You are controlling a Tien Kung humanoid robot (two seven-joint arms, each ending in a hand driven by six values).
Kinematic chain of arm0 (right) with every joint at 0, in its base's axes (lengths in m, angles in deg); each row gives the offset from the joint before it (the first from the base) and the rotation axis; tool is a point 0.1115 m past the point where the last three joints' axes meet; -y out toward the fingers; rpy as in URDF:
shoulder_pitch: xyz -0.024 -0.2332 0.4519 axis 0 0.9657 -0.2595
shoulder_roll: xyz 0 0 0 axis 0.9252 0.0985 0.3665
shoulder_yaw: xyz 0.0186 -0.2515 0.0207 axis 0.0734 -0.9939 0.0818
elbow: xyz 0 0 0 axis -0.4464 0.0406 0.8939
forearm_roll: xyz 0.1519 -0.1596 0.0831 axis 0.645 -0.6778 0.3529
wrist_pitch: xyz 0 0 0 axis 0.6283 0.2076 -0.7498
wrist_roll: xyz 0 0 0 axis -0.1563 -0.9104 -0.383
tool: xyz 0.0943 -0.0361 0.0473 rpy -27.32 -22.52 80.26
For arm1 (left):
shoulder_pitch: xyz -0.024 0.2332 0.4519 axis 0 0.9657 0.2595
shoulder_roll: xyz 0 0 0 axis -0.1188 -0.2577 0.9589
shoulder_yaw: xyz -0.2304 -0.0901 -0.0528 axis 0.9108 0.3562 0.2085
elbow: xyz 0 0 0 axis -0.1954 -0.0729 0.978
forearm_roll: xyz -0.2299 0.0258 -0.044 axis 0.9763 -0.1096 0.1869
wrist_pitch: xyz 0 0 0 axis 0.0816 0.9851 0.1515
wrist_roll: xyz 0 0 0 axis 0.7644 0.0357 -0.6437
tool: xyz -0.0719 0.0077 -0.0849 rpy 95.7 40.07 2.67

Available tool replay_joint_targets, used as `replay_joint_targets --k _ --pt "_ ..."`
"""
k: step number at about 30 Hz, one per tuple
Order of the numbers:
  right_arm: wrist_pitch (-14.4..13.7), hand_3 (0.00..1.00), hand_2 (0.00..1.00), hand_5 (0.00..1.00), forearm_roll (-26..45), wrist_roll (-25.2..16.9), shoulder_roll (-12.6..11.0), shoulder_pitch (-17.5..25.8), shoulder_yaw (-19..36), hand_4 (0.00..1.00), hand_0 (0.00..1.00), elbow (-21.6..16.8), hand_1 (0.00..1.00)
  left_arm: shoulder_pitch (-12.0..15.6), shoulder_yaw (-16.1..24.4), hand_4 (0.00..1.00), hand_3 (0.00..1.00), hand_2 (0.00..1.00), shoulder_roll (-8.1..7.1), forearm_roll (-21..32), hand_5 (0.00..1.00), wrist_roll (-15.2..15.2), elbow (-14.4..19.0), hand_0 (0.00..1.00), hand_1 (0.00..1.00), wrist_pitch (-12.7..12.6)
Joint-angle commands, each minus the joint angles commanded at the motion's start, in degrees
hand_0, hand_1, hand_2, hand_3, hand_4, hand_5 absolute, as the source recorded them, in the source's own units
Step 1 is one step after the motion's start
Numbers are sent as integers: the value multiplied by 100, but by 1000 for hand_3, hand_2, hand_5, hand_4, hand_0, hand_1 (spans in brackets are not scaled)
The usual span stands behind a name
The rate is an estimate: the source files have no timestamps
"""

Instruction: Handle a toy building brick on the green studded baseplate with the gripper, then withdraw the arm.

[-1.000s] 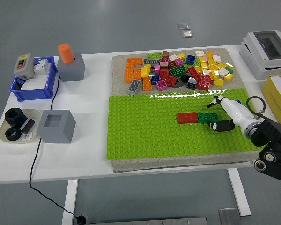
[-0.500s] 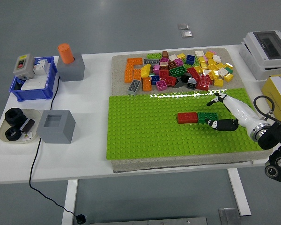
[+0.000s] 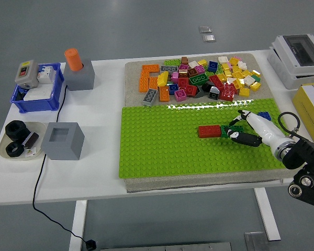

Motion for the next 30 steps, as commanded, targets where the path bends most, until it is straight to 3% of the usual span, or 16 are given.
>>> replay_joint_targets --k 30 --pt "23 654 984 744 255 -79 273 -212 -332 636 998 494 946 -3 -2 940 860 829 7 -7 609 -44 0 809 842 -2"
